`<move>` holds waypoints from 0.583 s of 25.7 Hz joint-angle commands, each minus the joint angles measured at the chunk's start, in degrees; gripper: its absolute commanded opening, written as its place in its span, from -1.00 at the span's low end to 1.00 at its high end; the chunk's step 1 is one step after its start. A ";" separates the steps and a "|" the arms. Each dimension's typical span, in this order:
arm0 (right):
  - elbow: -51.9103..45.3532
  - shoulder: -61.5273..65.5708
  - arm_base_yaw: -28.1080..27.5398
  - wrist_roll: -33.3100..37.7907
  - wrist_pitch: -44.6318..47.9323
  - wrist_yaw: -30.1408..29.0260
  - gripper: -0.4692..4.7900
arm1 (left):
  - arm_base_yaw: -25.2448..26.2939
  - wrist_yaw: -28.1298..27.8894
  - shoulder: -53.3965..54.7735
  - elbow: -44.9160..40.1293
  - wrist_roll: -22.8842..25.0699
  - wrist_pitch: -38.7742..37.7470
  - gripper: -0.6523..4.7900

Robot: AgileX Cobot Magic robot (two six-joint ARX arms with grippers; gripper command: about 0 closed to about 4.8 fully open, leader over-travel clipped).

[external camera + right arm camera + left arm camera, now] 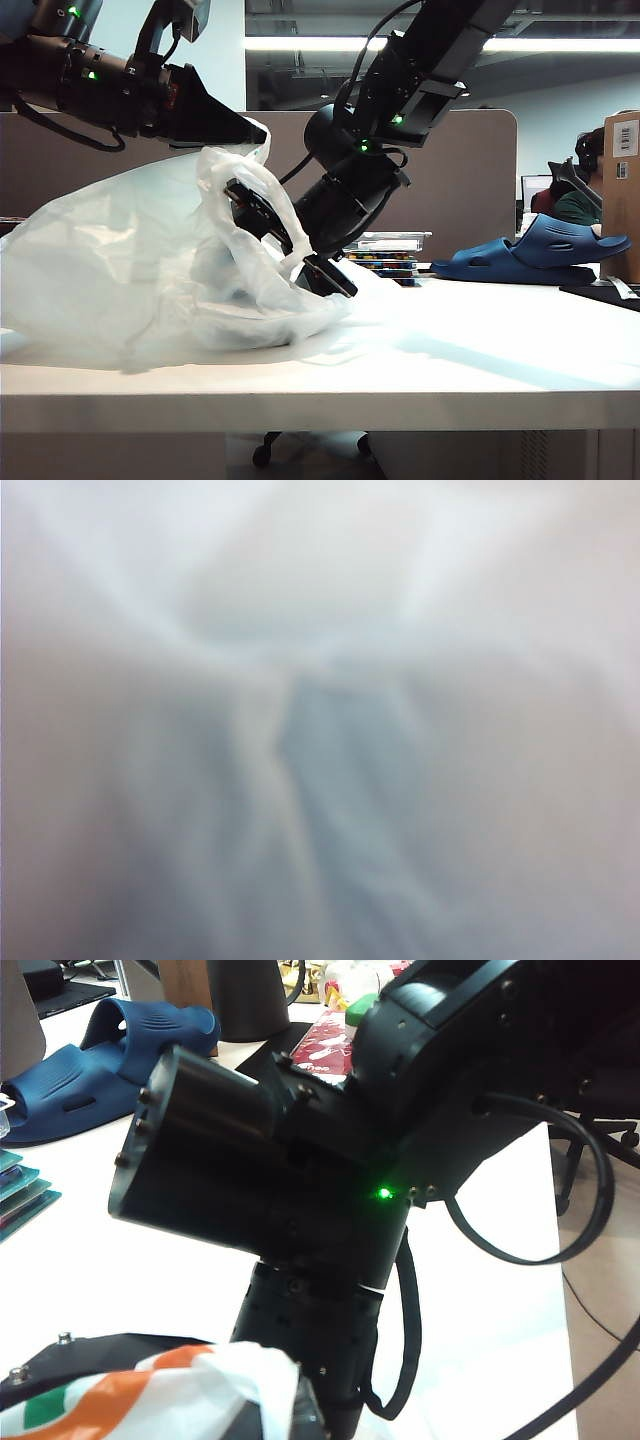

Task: Put the power bank into the bag.

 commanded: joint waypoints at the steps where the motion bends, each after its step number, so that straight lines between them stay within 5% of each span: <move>1: 0.20 -0.24 0.04 0.02 -1.11 1.51 0.26 | 0.07 0.15 -0.22 0.17 0.00 0.09 -0.77; 4: 0.20 -0.33 0.07 0.04 -2.54 1.49 0.77 | 0.09 0.13 -0.22 0.17 0.00 0.09 -0.52; 15: 0.20 -3.67 -1.22 -0.57 -7.45 1.79 1.00 | 0.11 -1.95 -0.24 0.17 -0.22 -0.79 -0.40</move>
